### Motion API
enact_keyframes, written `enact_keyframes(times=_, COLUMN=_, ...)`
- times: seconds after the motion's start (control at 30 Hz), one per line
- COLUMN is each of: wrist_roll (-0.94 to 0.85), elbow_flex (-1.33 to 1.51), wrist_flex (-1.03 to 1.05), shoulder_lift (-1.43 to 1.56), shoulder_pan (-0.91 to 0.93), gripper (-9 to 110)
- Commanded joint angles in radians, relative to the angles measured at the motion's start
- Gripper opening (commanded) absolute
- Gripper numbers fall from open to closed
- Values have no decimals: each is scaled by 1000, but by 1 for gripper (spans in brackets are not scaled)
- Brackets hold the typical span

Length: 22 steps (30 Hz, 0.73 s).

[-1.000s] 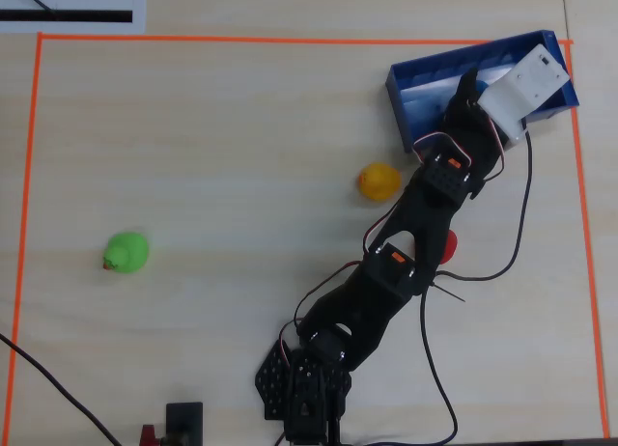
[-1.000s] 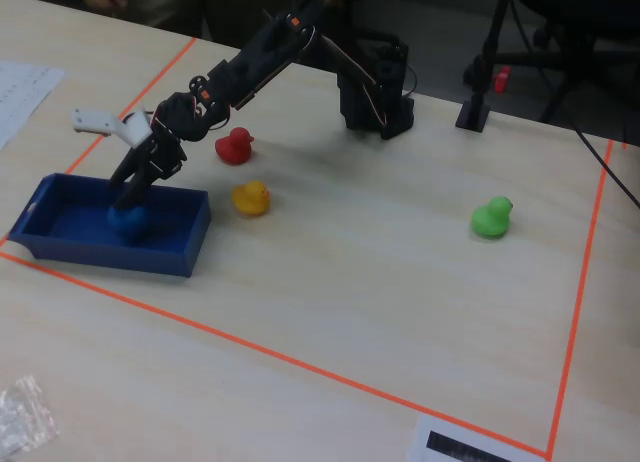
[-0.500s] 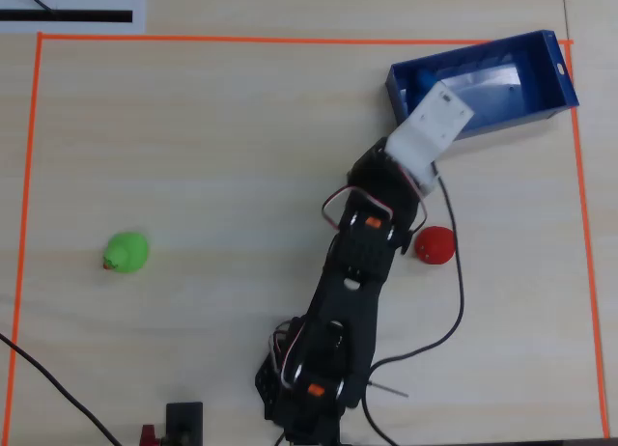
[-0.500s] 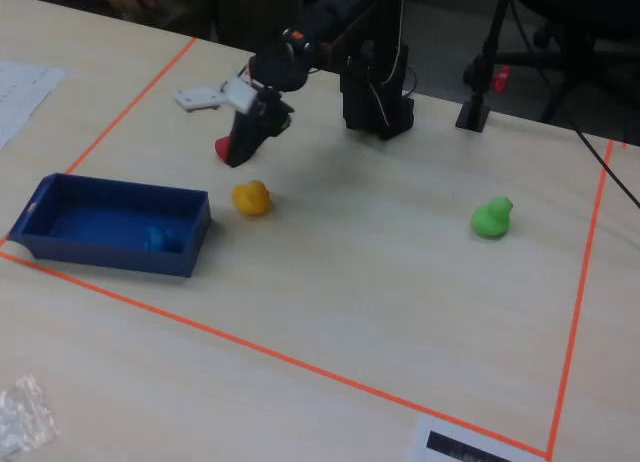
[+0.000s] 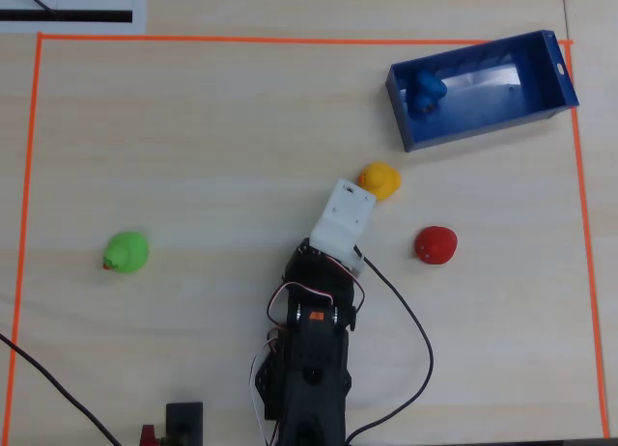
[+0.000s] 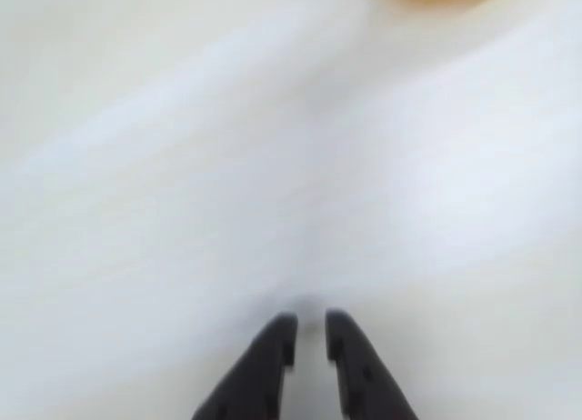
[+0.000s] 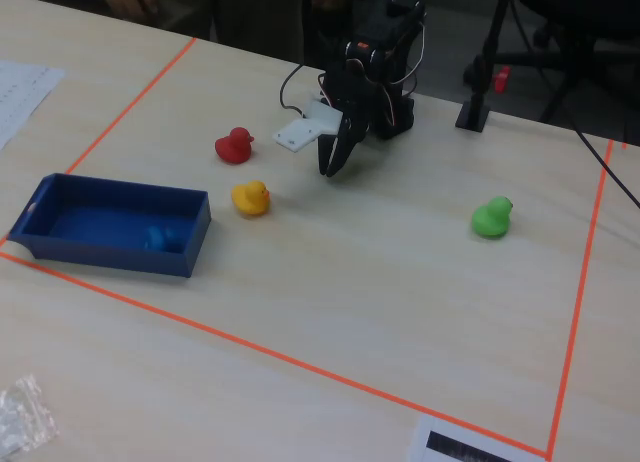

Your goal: Grasp blue duck and put it into box.

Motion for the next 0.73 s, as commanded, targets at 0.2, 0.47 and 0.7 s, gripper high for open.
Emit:
enact_keyframes(times=0.2, wrist_roll=-144, elbow_flex=-5, wrist_flex=244, shoulder_lift=43, shoulder_pan=-21, gripper=2)
enact_keyframes(times=0.47, wrist_roll=-144, elbow_flex=-5, wrist_flex=245, shoulder_lift=43, shoulder_pan=-21, gripper=2)
enact_keyframes(times=0.7, wrist_roll=-144, elbow_flex=-5, wrist_flex=245, shoulder_lift=43, shoulder_pan=-21, gripper=2)
